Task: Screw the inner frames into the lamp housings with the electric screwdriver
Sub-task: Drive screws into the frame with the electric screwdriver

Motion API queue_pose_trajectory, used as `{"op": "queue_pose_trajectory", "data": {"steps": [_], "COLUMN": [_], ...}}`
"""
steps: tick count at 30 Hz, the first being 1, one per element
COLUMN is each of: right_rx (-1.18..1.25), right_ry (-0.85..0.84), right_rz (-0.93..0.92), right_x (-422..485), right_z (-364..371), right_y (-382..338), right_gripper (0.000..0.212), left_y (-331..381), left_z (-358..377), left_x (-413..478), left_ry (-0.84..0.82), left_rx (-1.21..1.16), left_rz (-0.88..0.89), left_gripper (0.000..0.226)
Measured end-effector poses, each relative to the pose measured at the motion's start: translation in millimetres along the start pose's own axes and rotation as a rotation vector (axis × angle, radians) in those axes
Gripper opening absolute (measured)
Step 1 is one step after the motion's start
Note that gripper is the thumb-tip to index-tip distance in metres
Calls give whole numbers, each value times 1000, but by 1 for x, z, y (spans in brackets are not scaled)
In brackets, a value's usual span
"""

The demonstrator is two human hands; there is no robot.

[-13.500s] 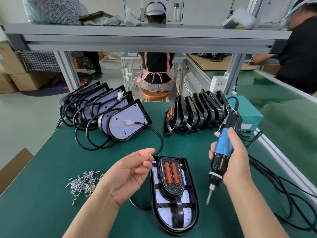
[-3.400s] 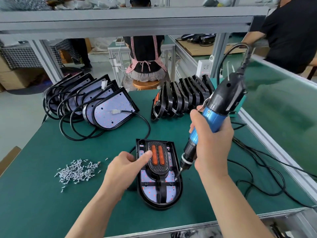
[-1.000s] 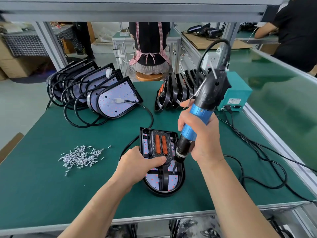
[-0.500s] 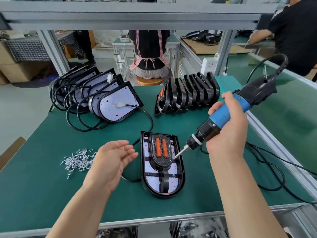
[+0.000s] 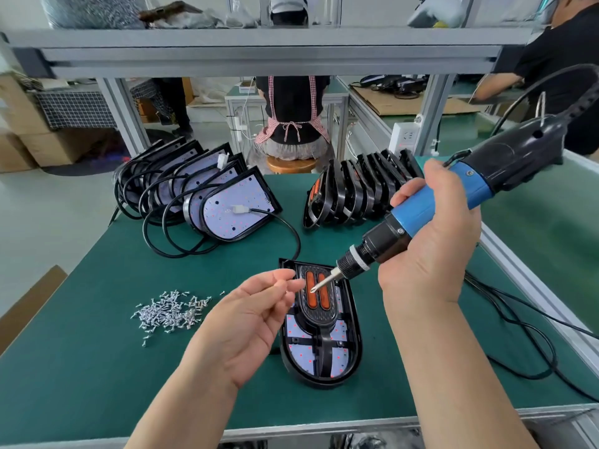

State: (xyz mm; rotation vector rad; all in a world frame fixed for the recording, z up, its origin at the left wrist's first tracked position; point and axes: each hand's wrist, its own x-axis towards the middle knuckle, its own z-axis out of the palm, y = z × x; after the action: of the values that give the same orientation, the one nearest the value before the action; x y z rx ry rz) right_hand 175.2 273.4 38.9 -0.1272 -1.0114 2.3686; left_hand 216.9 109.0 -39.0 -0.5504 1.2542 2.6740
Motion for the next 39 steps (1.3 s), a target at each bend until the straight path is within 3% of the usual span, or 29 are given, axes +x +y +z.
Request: {"op": "queue_pose_trajectory", "data": {"steps": [7,16,25,35,39], "right_rx": [-54,-1,-19,-42,-53], "right_ry": [71,-14,-87,-14,2], "right_rz": [18,-7,-57,-121,-105], "right_x": [-2,-8,-9,-8,-7], "right_z": [12,12,10,9,6], "right_y": [-4,4,6,7,11], "right_gripper": [18,13,11,11,11], "left_y": [4,1,-2,-22,-27], "left_z": [-1,5,6,13,11], "left_x": [-2,-9,-9,-13,-12], "left_ry": [-78,-129,-141,-31,-11], "left_rx": [-72,113,107,252,251], "left_rz": [-56,0,36,319,349], "left_gripper": [32,19,17,21,18]}}
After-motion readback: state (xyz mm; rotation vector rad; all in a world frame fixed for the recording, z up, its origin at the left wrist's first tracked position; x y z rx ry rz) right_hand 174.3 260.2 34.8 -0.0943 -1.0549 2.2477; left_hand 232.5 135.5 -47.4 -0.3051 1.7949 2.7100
